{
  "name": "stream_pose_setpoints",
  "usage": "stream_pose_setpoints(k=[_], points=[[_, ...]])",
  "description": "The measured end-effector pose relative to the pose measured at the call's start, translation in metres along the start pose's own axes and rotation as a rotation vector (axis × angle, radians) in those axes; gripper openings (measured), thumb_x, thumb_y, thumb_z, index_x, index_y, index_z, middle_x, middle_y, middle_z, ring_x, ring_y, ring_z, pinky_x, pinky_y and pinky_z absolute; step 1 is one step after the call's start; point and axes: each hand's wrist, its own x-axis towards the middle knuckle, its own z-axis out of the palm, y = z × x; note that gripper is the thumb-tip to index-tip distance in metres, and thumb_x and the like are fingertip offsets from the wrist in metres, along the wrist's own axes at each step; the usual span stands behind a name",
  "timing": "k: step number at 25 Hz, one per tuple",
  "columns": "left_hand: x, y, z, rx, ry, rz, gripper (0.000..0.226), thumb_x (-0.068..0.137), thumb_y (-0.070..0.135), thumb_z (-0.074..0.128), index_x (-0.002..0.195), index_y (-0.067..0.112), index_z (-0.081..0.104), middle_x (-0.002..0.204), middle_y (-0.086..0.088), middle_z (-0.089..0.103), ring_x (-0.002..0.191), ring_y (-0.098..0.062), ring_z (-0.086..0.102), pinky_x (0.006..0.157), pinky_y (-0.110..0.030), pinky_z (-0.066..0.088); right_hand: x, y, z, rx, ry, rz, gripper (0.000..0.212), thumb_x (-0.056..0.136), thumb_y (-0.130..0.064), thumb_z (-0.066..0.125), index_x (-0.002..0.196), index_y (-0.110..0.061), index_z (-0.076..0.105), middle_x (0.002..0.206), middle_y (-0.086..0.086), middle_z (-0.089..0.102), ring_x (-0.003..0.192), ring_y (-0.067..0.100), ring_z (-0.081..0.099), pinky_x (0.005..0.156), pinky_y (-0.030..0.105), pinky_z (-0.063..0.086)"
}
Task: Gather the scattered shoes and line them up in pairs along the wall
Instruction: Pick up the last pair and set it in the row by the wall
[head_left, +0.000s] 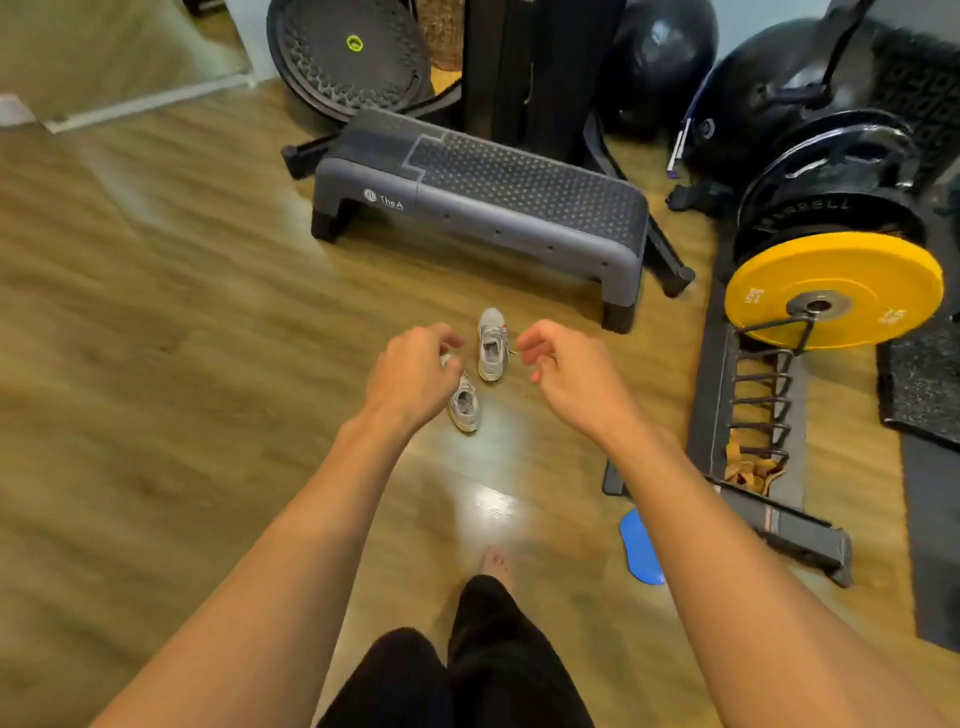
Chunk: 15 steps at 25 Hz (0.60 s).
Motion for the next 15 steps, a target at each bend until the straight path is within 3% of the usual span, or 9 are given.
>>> stream_pose_setpoints(k=[7,10,15], points=[[0.141,-0.057,0.132,-0.063,-0.186,-0.224,0.024,0.087,0.019,0.056,0.109,0.022,0.067,0.105,-0.006,0.069,0.101,-0.029,0.062,0.089,-0.039,0.049,0.168,0.089,0.075,0.001,-0.144,0.136,0.041,0.084,0.005,0.042,0.111,-0.017,0.063,0.105,0.002,0.067,0.1,0.024,0.062,0.091,0.042,0.049],[0.195,-0.103,0.203,-0.052,-0.232,-0.302,0.025,0.088,0.019,0.053,0.109,0.023,0.067,0.108,-0.009,0.068,0.102,-0.031,0.061,0.091,-0.039,0.048,0.24,0.147,0.13,-0.008,-0.202,0.172,0.044,0.082,0.006,0.042,0.113,-0.018,0.062,0.103,0.0,0.066,0.101,0.023,0.061,0.091,0.041,0.049],[0.26,-0.187,0.337,0.025,-0.321,-0.393,0.028,0.091,0.025,0.053,0.117,0.021,0.063,0.117,-0.013,0.064,0.104,-0.032,0.06,0.085,-0.034,0.048,0.338,0.251,0.244,-0.017,-0.284,0.235,0.045,0.083,0.004,0.047,0.121,-0.017,0.058,0.118,0.004,0.063,0.112,0.024,0.057,0.099,0.039,0.044]])
